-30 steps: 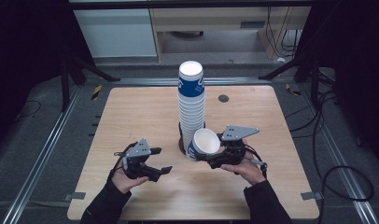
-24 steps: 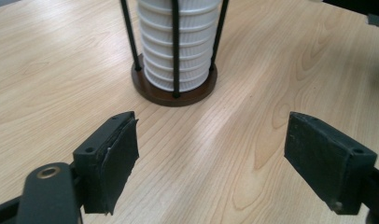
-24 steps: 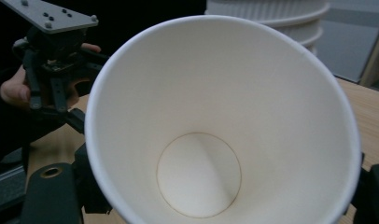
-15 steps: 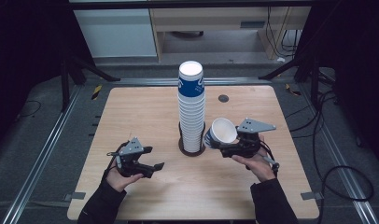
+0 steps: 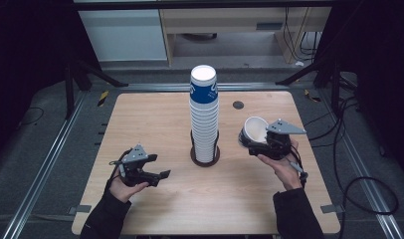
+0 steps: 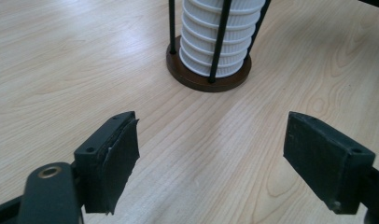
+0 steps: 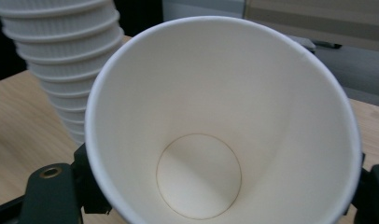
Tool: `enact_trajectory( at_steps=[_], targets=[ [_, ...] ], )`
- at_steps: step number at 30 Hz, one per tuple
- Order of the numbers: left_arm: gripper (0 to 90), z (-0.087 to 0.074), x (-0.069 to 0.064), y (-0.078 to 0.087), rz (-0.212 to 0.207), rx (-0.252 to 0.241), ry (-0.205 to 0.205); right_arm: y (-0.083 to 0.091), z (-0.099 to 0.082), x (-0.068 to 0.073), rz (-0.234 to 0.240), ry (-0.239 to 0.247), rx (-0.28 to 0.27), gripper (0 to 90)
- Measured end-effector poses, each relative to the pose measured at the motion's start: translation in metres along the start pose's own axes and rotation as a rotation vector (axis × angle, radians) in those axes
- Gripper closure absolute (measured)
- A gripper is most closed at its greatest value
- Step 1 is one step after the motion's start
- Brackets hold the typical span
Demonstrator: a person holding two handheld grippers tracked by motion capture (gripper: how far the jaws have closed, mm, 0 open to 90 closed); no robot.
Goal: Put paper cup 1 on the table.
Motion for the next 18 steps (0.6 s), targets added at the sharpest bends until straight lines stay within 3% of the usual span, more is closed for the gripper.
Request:
enact_trajectory(
  at_steps=[5,12,18],
  targets=[
    [17.7,-0.001,0.004,0.002,0.015,0.002,0.008,-0.005,-0.003,-0.018,-0.093,-0.017,0.03,20.3],
    [17.8,-0.003,0.012,0.004,0.035,0.0,0.035,-0.014,-0.009,-0.036,-0.162,-0.018,0.068,20.2],
    [17.8,-0.006,0.015,0.005,0.041,0.005,0.039,-0.023,-0.017,-0.055,-0.201,-0.066,0.1,20.2]
  ],
)
Point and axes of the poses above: each handheld gripper's, and its own axes: y roughly backward along the jaws, z roughly out of its top, x roughly to its left, the point moved 1 cm from there along -y, roughly forward along the jaws, and after that the axes turned 9 degrees about -y, right-handed, at the moved point
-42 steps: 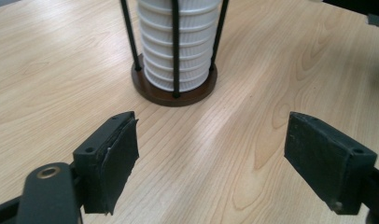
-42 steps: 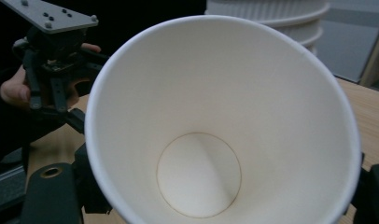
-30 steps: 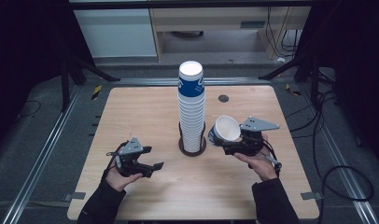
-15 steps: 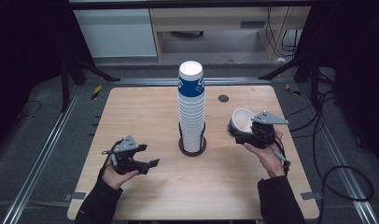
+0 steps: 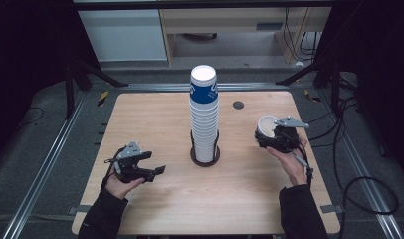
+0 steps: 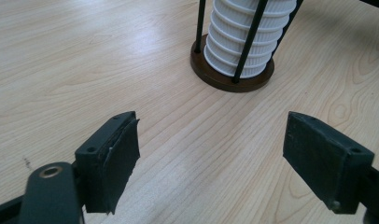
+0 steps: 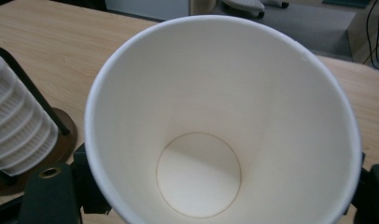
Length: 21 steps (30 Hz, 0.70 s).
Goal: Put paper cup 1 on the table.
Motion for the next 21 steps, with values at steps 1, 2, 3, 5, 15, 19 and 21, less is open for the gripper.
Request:
enact_trajectory(
  at_steps=[1,2,3,5,15,19,21],
  targets=[
    [17.9,0.0,0.001,0.0,0.001,-0.002,0.003,-0.002,-0.001,-0.002,-0.009,0.003,0.01,20.2],
    [18.0,-0.001,0.001,0.0,0.0,0.001,0.005,-0.004,-0.003,-0.004,-0.018,0.003,0.017,20.2],
    [18.1,-0.001,0.002,0.001,0.0,0.001,0.006,-0.006,-0.004,-0.005,-0.014,-0.003,0.026,20.3],
    [18.2,-0.001,0.002,0.001,0.003,-0.001,0.005,-0.008,-0.005,-0.006,0.003,-0.018,0.027,20.2],
    [18.3,0.0,0.002,0.002,0.0,-0.008,-0.001,-0.028,-0.017,-0.002,0.015,0.008,0.099,20.2],
    [18.4,0.0,0.003,0.003,0.003,-0.012,0.001,-0.034,-0.02,0.001,0.026,0.016,0.119,20.0],
    [18.5,0.0,0.003,0.004,0.003,-0.012,0.001,-0.036,-0.022,0.002,0.026,0.026,0.129,20.0]
  ],
)
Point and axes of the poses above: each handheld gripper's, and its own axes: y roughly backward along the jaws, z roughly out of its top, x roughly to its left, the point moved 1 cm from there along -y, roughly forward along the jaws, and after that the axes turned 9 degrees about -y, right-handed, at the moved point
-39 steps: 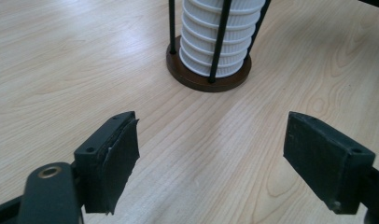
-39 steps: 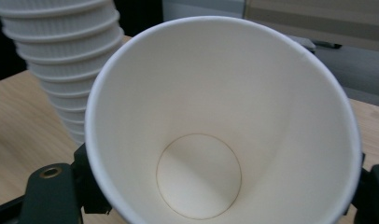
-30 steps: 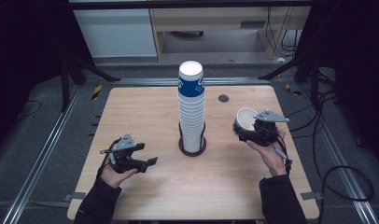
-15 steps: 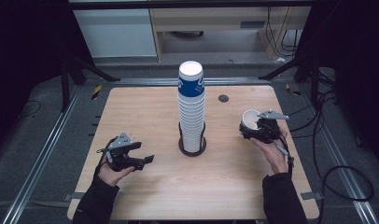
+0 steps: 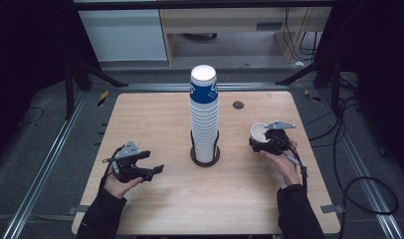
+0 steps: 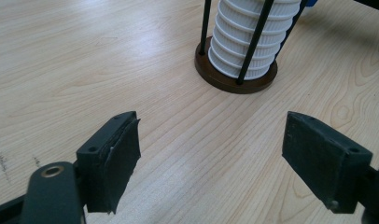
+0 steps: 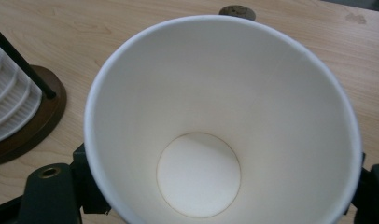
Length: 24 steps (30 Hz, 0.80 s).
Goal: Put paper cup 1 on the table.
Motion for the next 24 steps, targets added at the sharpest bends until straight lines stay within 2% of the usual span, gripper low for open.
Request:
enact_trajectory(
  at_steps=[12,21,24],
  targets=[
    [18.4,0.0005,-0.0014,-0.0006,-0.003,0.002,-0.006,-0.008,-0.005,0.0029,-0.005,0.021,0.058,19.6],
    [18.3,0.0007,-0.0029,-0.0018,-0.006,0.008,-0.014,-0.0089,-0.006,0.0026,-0.007,0.021,0.07,18.3],
    [18.2,0.0007,-0.0029,-0.0017,-0.007,0.008,-0.013,-0.0098,-0.0062,0.0039,0.016,0.02,0.091,10.5]
  ],
)
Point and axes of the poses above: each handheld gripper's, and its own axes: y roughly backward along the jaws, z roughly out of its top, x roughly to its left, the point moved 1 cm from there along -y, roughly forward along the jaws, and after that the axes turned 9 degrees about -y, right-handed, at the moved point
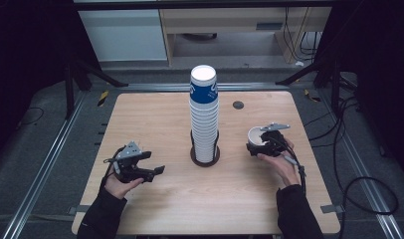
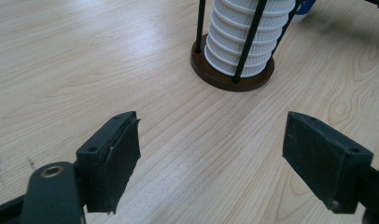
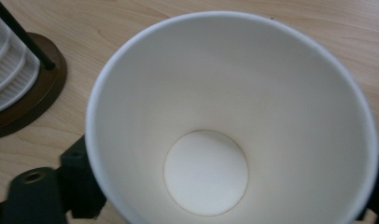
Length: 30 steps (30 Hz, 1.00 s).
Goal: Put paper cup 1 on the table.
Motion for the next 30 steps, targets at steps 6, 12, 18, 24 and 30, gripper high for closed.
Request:
enact_trajectory(
  at_steps=[6,12,18,24,30],
  targets=[
    [18.3,0.0,0.0,0.002,-0.001,-0.005,0.002,0.006,0.003,0.002,-0.011,0.007,-0.006,8.2],
    [18.2,0.001,0.0,0.004,0.004,-0.007,-0.002,0.017,0.006,0.003,-0.03,0.004,-0.023,6.1],
    [18.2,0.002,0.0,0.005,0.007,-0.013,-0.006,0.03,0.009,0.007,-0.038,0.014,-0.054,6.2],
    [18.3,0.003,0.0,0.007,0.011,-0.021,-0.004,0.051,0.02,0.011,-0.031,0.024,-0.12,6.1],
    [18.3,0.002,0.0,0.006,0.009,-0.013,-0.007,0.078,0.034,0.021,0.029,0.016,-0.235,7.8]
  ],
)
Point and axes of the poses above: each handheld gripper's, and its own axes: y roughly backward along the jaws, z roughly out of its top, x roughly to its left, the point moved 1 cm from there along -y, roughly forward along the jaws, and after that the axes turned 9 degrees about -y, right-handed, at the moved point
